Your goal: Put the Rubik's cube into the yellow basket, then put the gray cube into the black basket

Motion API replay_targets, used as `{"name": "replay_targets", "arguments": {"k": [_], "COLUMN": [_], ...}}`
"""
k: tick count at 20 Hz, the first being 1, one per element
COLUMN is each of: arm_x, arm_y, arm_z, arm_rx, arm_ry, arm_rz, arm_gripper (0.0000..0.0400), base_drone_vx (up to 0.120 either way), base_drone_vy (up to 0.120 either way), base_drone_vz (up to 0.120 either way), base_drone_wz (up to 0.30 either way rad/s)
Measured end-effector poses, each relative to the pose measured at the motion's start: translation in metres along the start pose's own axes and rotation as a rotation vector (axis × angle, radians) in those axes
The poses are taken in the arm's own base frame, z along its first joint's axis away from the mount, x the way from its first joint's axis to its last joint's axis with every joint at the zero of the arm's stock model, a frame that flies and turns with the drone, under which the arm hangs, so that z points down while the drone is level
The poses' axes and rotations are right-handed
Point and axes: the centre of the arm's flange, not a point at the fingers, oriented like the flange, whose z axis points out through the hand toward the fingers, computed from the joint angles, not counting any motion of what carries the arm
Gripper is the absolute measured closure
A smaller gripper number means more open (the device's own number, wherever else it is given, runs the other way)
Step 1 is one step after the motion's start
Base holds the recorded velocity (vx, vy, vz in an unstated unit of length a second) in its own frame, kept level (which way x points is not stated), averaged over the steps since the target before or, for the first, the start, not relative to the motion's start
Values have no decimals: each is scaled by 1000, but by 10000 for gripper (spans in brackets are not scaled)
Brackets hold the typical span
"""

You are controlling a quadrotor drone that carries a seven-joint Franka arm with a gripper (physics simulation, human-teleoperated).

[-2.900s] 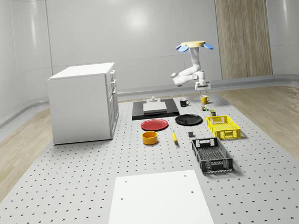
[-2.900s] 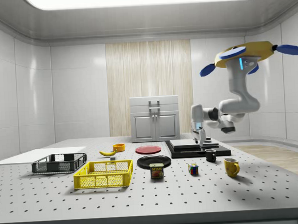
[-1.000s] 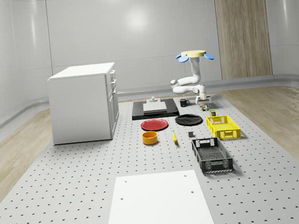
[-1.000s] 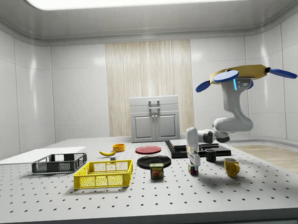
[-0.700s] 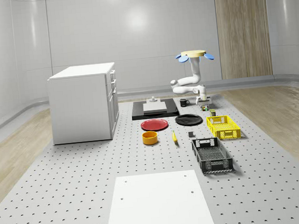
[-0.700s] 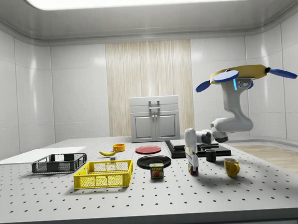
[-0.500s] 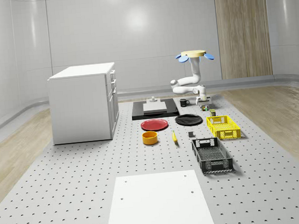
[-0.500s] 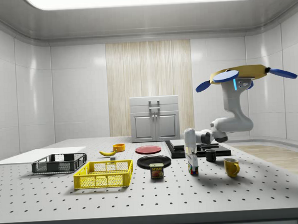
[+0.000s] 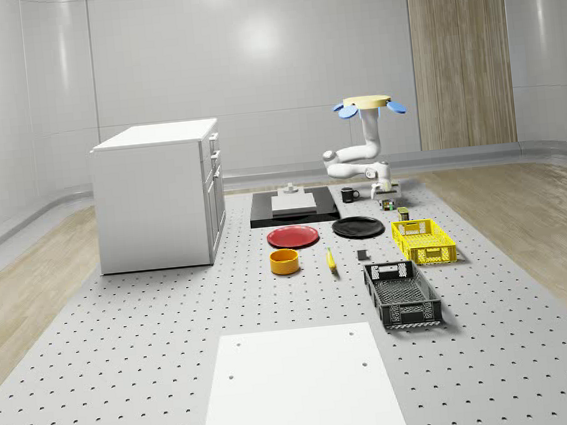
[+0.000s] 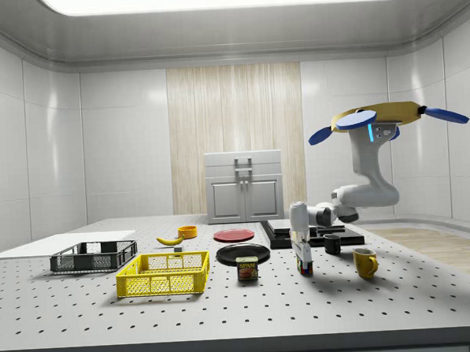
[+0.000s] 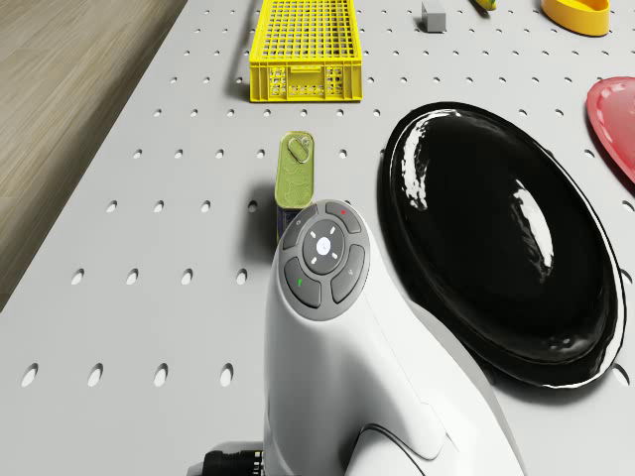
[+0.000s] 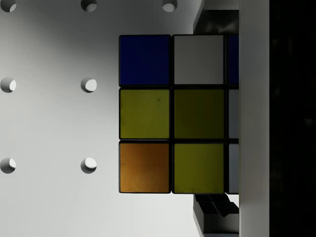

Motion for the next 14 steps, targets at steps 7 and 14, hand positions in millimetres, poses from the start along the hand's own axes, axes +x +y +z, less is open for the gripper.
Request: {"name": "replay_targets", "arguments": {"k": [7,14], "arm_x": [0,0], "arm_y": [0,0], "arm_z": [0,0], "arm_rx": [0,0], "arm_ry": [0,0], "arm_rz": [0,-3], "arm_gripper": [57,66], "base_drone_vx": [0,0], "base_drone_vy": [0,0], "base_drone_vz": [0,0], "base_drone_wz": [0,0]}}
